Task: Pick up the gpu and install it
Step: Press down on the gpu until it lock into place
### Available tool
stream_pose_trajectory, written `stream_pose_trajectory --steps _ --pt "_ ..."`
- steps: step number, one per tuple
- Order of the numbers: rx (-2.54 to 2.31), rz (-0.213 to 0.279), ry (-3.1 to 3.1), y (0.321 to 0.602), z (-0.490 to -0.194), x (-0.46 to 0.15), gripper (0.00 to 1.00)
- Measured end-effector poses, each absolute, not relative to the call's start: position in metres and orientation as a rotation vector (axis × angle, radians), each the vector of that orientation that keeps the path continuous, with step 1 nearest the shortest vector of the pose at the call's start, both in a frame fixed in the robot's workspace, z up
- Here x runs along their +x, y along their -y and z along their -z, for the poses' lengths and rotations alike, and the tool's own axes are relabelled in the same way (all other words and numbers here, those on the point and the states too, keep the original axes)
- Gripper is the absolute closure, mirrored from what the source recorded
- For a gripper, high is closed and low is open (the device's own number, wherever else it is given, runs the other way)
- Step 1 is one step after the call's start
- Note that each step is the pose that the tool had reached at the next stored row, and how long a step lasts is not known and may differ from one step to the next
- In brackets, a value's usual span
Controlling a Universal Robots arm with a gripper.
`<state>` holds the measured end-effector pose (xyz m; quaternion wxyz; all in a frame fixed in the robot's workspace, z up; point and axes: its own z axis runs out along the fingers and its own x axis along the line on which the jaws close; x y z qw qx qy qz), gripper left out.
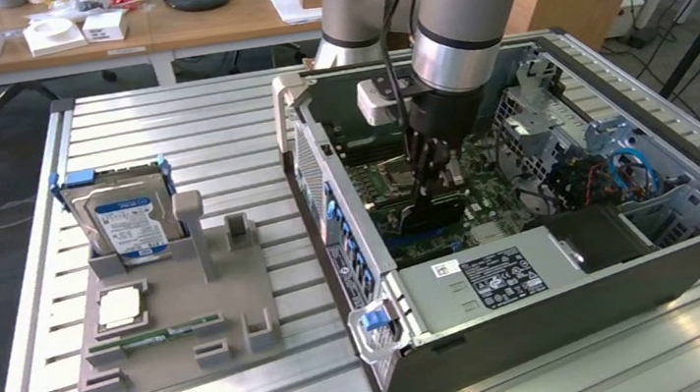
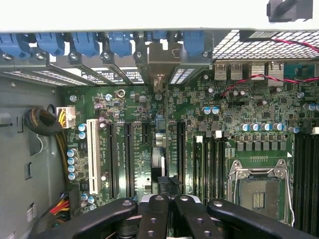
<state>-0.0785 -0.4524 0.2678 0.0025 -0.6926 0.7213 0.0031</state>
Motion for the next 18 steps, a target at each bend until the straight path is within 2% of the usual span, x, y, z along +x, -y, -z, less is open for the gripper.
stream_pose_trajectory --steps 18 --pt "-2.172 -0.011 -2.262 0.4535 -0.2703 -0.0785 0.9"
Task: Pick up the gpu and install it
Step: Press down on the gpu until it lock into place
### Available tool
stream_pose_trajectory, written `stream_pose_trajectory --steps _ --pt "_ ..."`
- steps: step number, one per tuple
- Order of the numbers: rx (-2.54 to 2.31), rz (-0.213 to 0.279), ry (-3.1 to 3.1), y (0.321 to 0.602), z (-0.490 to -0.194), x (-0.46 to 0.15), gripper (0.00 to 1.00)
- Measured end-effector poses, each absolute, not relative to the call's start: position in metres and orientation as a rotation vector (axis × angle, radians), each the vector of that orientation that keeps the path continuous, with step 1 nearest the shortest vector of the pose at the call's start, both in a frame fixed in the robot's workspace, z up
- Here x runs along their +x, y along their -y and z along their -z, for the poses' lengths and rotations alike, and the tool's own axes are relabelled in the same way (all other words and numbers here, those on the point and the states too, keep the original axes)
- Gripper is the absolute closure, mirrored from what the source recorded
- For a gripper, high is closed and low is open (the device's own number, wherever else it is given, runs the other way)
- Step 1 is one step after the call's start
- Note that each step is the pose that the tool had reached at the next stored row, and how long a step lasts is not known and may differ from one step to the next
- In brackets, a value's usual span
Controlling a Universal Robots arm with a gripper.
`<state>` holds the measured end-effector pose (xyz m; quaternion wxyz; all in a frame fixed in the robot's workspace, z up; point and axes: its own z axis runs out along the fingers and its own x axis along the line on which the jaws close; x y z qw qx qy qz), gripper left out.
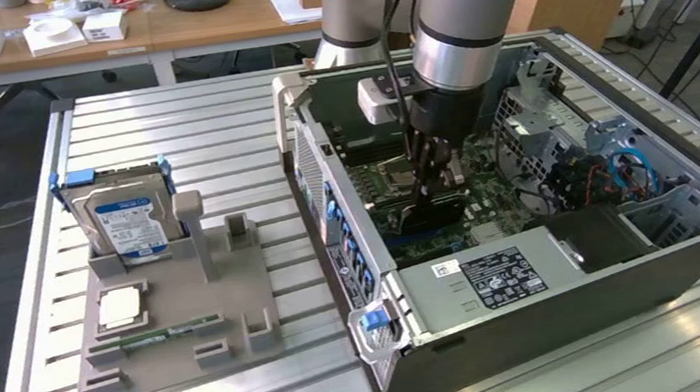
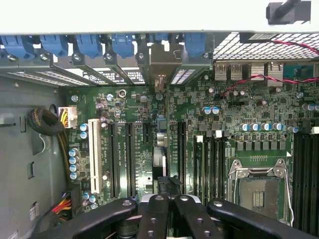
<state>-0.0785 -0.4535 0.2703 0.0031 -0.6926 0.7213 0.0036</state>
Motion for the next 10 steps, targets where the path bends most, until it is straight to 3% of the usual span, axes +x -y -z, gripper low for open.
stream_pose_trajectory --steps 10 --pt "-2.171 -0.013 -2.261 0.4519 -0.2687 -0.0785 0.9"
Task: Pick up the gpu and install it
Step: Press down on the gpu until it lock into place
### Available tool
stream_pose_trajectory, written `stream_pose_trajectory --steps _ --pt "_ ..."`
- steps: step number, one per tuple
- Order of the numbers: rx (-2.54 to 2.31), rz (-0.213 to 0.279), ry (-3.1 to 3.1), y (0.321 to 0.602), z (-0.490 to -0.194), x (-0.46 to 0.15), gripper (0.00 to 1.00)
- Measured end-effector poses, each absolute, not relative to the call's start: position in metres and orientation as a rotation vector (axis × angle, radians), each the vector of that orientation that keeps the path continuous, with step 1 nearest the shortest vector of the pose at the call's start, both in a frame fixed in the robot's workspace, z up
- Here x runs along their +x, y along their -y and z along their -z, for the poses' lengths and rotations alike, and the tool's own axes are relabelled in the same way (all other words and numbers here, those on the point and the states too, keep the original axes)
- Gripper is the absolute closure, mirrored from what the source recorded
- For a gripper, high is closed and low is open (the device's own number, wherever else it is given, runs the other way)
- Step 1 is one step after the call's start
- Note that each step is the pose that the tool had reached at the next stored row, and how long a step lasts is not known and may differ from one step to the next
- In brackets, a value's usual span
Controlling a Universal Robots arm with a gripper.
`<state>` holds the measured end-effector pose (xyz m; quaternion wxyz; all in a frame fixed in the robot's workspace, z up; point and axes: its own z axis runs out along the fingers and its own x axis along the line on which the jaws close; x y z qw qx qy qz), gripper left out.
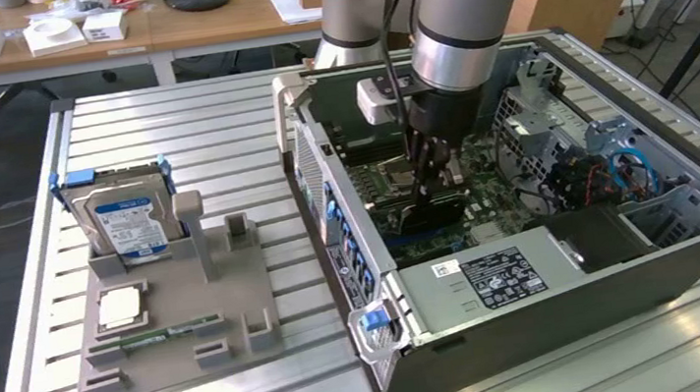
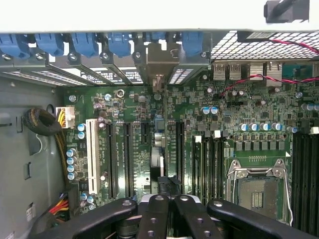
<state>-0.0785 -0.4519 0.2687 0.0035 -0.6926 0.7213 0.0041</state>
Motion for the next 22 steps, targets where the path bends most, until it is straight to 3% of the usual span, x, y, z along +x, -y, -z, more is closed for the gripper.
stream_pose_trajectory --steps 22 --pt "-2.171 -0.013 -2.261 0.4521 -0.2655 -0.0792 0.9"
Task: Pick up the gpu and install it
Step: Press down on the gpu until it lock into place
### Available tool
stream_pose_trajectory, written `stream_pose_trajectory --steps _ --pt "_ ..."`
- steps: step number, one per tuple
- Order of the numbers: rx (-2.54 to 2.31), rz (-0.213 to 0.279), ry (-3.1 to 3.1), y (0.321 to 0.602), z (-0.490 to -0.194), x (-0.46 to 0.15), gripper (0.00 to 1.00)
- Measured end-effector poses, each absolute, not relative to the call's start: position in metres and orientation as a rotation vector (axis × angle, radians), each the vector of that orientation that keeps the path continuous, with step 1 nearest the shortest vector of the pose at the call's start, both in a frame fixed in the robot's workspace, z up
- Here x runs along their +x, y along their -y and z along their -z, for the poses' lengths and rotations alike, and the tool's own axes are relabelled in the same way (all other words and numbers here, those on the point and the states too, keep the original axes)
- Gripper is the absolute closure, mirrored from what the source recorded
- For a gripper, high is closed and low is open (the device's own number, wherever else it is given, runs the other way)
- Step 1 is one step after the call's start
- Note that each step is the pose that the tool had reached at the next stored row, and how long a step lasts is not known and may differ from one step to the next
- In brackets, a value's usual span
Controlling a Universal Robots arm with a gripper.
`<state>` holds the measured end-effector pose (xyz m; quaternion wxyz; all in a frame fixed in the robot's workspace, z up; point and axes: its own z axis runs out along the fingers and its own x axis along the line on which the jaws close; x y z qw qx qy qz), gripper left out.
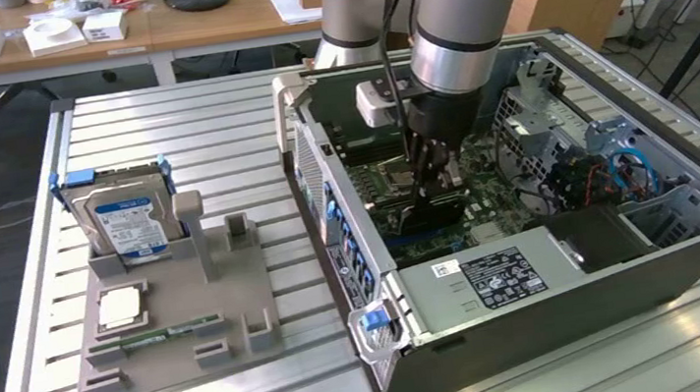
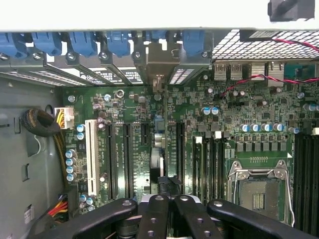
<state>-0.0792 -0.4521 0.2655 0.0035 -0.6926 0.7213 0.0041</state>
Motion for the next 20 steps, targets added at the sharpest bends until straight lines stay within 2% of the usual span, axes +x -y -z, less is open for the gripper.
stream_pose_trajectory --steps 20 --pt "-2.17 -0.014 -2.261 0.4529 -0.265 -0.0797 0.9"
